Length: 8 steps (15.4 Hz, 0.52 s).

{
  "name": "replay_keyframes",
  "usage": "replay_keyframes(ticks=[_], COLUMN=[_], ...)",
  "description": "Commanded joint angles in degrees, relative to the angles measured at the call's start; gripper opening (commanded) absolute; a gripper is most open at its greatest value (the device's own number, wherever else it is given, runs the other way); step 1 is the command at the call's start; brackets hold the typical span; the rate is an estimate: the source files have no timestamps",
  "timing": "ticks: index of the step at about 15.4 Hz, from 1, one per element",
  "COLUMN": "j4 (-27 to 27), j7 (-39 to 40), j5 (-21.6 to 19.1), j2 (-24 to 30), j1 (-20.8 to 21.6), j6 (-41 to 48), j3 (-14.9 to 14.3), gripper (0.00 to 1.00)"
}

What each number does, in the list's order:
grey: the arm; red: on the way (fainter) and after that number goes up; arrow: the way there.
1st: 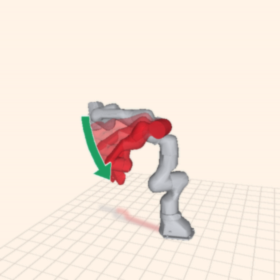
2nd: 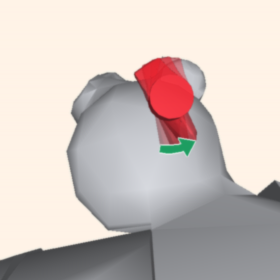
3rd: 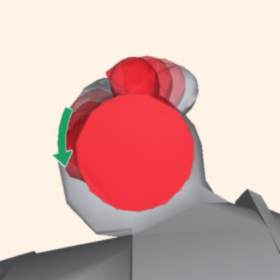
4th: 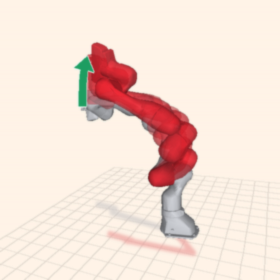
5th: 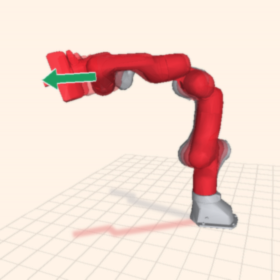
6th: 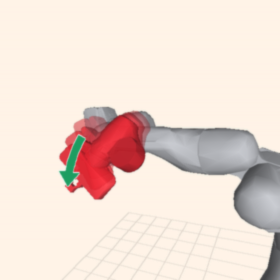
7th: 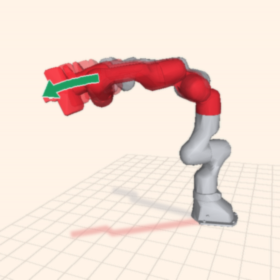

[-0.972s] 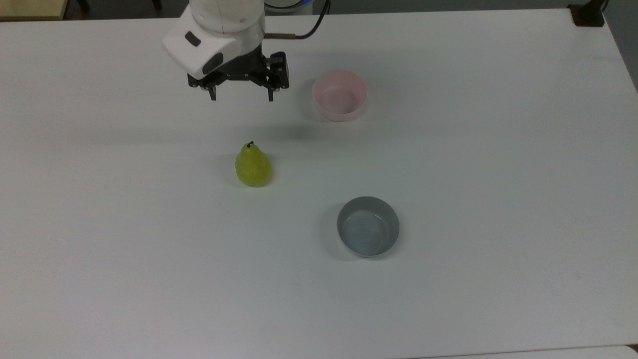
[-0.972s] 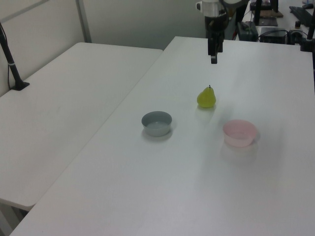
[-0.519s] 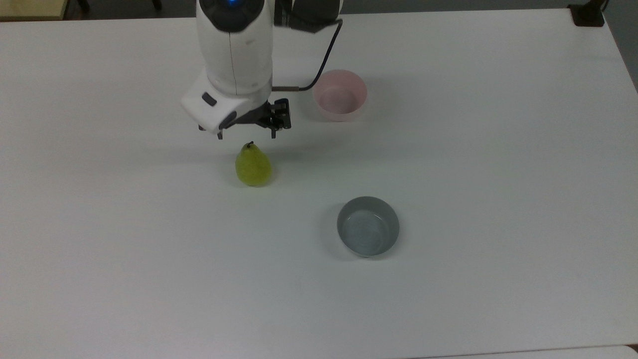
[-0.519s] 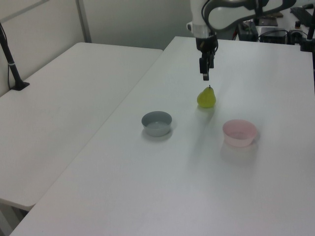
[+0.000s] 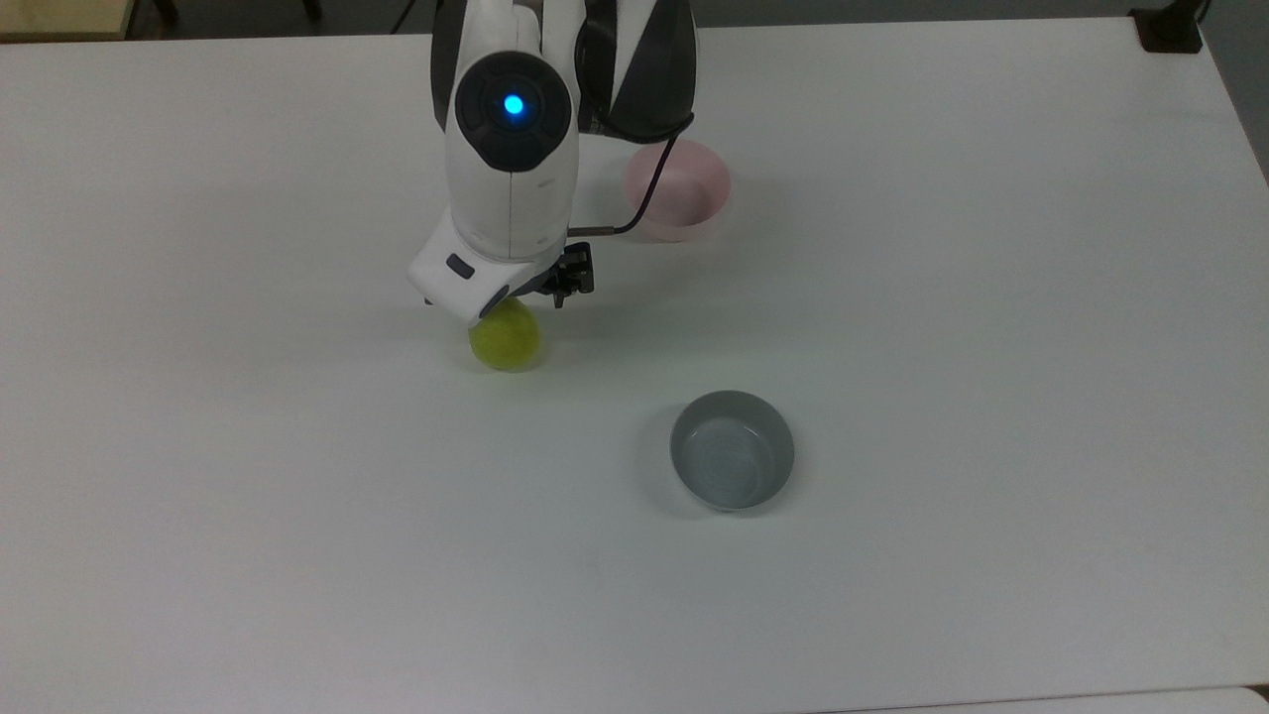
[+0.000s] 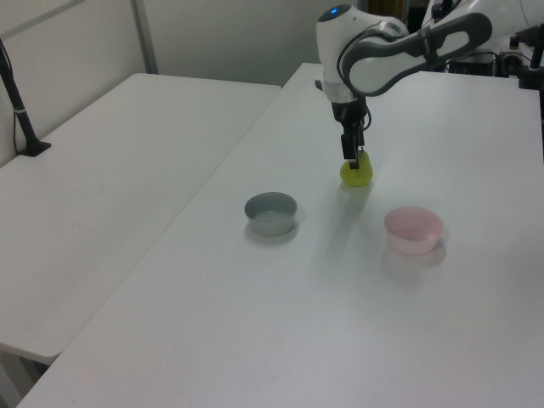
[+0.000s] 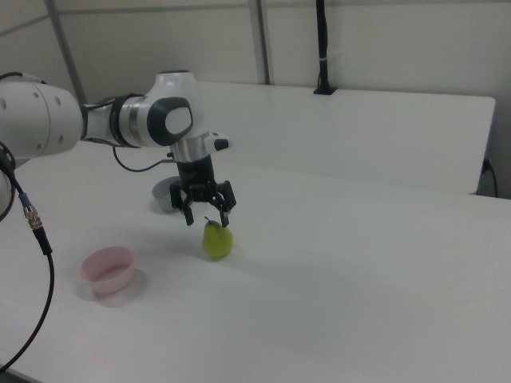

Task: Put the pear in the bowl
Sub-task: 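Close the gripper around the pear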

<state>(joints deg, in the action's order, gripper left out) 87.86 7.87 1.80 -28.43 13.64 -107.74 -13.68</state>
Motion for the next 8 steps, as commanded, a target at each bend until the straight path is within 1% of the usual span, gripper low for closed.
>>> replay_keyframes(ticks=[1,6,7,8], j4=[2.7,4.9,5.5,5.6], j7=[3.0,3.3,3.3,4.1], j5=[0.9,2.4,2.7,2.8], j2=[-0.4,-1.5,-1.5,-1.5], j1=[1.1,1.1,1.1,1.1], j6=[-3.8,-6.8,-7.4,-7.4], j3=[-1.3,-1.3,-1.3,-1.3], gripper=[1.0,1.0,0.97,0.84])
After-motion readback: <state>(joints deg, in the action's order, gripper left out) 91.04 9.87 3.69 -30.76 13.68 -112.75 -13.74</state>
